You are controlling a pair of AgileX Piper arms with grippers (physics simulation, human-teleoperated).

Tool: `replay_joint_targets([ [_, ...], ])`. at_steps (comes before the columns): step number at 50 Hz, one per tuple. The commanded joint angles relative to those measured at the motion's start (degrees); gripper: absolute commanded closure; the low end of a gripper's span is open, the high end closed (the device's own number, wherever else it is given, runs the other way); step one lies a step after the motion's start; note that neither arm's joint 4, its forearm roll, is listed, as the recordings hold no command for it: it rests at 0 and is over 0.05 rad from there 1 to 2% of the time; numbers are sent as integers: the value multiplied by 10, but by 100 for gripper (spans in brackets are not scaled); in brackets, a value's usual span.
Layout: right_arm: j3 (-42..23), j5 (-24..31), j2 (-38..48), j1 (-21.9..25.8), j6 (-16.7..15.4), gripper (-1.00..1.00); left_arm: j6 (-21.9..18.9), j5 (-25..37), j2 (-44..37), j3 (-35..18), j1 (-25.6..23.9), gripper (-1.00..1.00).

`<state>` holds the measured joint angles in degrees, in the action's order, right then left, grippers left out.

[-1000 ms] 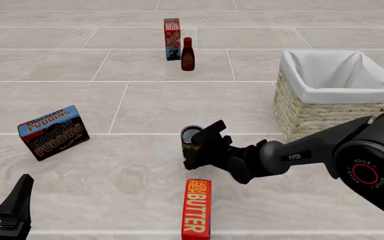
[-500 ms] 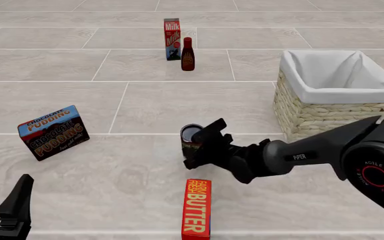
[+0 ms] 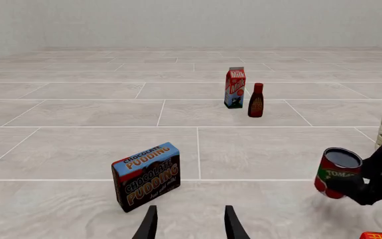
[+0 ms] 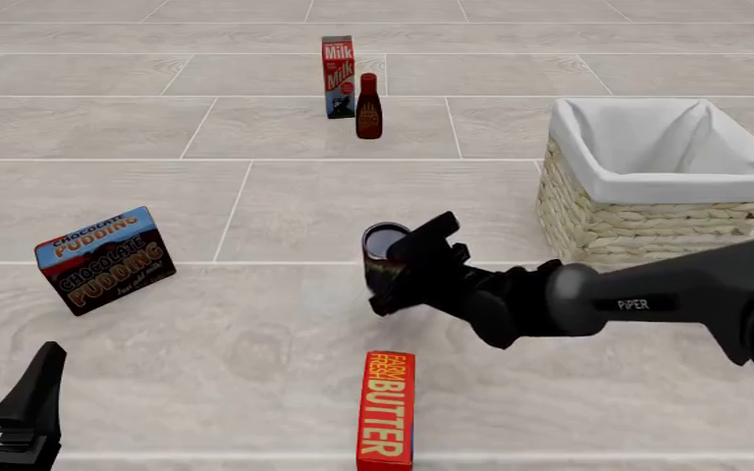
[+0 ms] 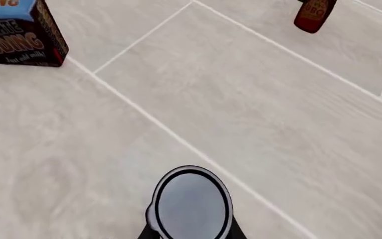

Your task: Pick the tomato sauce and place it in the basket.

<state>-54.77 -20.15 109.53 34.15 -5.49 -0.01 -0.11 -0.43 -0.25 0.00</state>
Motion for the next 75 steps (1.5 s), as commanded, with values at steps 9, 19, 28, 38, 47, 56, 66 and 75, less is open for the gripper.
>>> replay_joint_targets([
  [9, -9, 53, -75, -8, -12, 100, 0, 0, 0, 0, 0, -100],
  [19, -22, 86, -105, -14, -32, 100, 0, 0, 0, 0, 0, -100],
  [28, -42, 126, -144, -17, -40, 100, 0, 0, 0, 0, 0, -100],
  [38, -70, 167, -170, -23, -53, 100, 0, 0, 0, 0, 0, -100],
  [47, -90, 191, -187, -26, -64, 100, 0, 0, 0, 0, 0, -100],
  [56, -116, 220, -205, -34, -78, 100, 0, 0, 0, 0, 0, -100],
  [66, -143, 243, -223, -42, -85, 100, 0, 0, 0, 0, 0, -100],
  [75, -163, 264, -240, -57, -89, 100, 0, 0, 0, 0, 0, -100],
])
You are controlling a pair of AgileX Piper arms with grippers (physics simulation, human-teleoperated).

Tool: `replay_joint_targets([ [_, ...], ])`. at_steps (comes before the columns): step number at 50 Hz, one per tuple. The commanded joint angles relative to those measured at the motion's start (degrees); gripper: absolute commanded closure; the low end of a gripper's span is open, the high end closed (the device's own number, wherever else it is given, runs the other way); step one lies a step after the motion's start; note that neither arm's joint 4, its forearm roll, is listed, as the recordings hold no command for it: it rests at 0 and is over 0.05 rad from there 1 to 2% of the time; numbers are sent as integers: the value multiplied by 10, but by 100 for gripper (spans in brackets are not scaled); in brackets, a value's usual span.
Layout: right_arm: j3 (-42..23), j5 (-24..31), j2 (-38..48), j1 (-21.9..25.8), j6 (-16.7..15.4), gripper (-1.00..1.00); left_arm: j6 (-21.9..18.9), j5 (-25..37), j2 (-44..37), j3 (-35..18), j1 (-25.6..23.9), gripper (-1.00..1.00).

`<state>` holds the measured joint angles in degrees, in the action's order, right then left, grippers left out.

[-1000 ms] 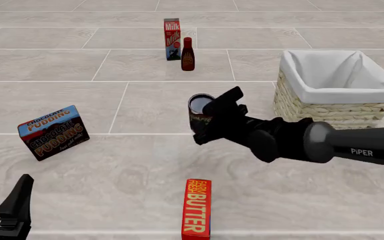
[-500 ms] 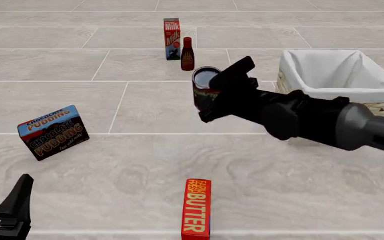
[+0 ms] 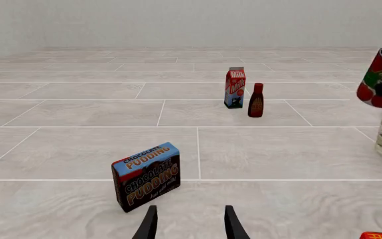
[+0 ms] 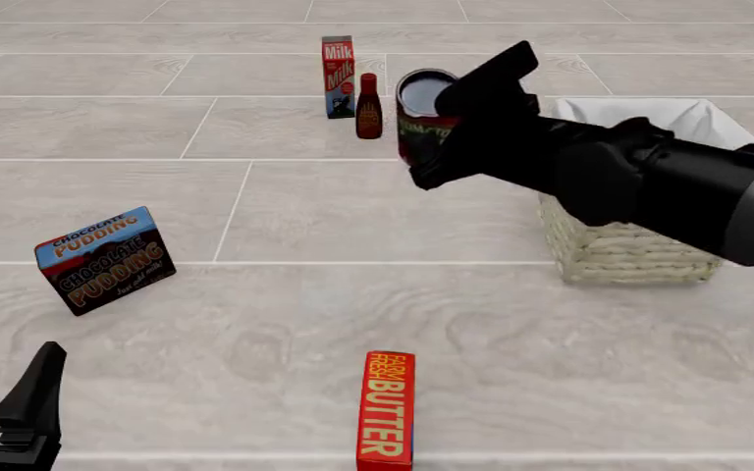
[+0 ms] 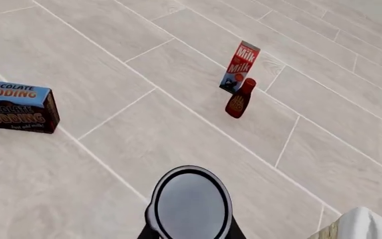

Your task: Pick the tomato sauce and place it in the basket.

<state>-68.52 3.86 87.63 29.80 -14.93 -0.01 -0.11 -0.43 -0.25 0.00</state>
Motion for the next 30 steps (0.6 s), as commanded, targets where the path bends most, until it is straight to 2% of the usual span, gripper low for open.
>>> replay_joint_targets([
  [1, -25, 24, -21, -14, 5, 100, 0, 0, 0, 0, 0, -100],
  [30, -1, 31, -73, -92, 9, 100, 0, 0, 0, 0, 0, -100],
])
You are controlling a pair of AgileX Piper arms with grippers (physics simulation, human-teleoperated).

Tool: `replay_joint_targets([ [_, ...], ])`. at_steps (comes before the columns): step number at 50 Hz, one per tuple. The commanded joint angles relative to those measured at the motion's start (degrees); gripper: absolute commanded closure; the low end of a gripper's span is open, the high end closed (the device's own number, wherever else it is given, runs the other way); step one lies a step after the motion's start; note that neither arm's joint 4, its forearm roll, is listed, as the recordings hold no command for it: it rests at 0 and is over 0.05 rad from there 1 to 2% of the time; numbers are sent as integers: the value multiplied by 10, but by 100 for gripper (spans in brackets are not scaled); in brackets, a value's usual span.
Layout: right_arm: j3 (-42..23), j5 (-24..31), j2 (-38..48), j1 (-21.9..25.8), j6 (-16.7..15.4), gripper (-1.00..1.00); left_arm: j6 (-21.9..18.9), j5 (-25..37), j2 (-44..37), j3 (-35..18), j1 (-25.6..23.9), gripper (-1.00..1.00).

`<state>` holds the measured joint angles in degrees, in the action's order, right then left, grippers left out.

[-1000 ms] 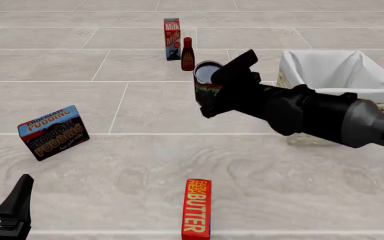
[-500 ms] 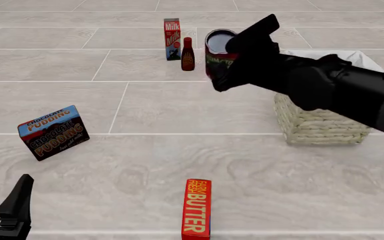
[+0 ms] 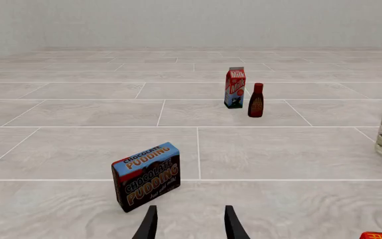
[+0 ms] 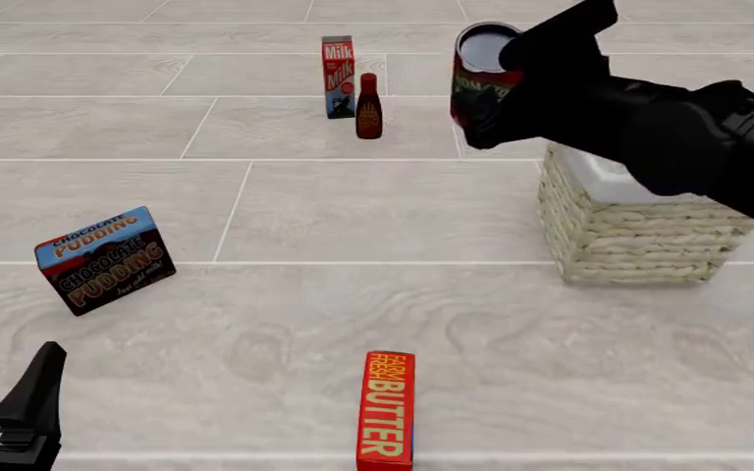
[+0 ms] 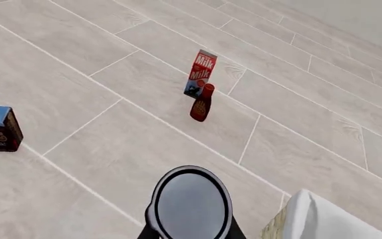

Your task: Pick the tomato sauce and place it in the basket.

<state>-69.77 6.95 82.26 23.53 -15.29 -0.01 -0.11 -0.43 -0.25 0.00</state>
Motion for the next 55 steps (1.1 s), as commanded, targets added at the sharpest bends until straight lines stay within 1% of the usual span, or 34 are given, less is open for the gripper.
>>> replay_joint_targets([
  [1, 13, 1, -21, -31, 14, 100, 0, 0, 0, 0, 0, -100],
  [12, 16, 11, -43, -62, 12, 100, 0, 0, 0, 0, 0, -100],
  [32, 4, 29, -59, -99, 6, 100, 0, 0, 0, 0, 0, -100],
  [55, 29, 16, -72, -139, 18, 100, 0, 0, 0, 0, 0, -100],
])
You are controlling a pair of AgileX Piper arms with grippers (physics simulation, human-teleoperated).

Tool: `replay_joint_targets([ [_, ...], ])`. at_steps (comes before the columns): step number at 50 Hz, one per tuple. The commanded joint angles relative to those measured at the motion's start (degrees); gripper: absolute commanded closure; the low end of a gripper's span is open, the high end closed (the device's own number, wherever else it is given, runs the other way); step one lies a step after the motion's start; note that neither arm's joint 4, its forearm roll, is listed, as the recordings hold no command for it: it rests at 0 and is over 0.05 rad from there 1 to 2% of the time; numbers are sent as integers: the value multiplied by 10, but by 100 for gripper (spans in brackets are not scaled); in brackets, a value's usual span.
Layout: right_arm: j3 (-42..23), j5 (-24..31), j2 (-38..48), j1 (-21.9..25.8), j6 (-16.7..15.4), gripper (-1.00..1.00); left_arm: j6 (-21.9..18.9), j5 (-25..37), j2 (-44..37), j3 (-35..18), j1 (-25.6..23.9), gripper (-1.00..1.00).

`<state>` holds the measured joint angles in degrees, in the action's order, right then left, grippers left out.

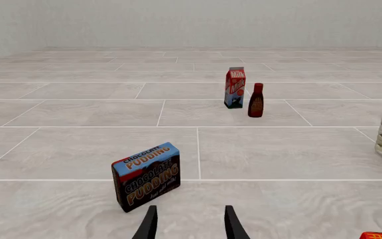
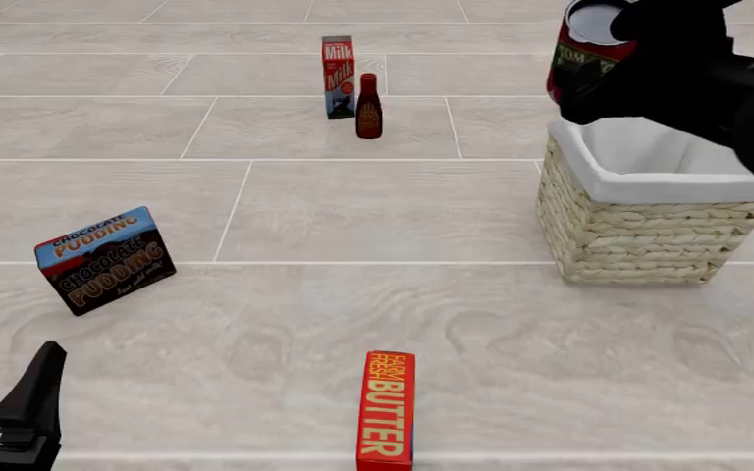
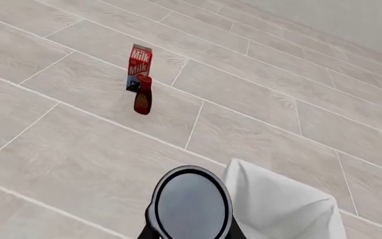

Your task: Pick the tomato sauce and place it in the basket.

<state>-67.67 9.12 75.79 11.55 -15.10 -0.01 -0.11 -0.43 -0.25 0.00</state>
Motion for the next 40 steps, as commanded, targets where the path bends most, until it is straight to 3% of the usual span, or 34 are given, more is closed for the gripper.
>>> replay_joint_targets([
  [1, 9, -6, -7, -20, 18, 100, 0, 0, 0, 0, 0, -100],
  [40, 24, -17, -16, -86, 39, 100, 0, 0, 0, 0, 0, -100],
])
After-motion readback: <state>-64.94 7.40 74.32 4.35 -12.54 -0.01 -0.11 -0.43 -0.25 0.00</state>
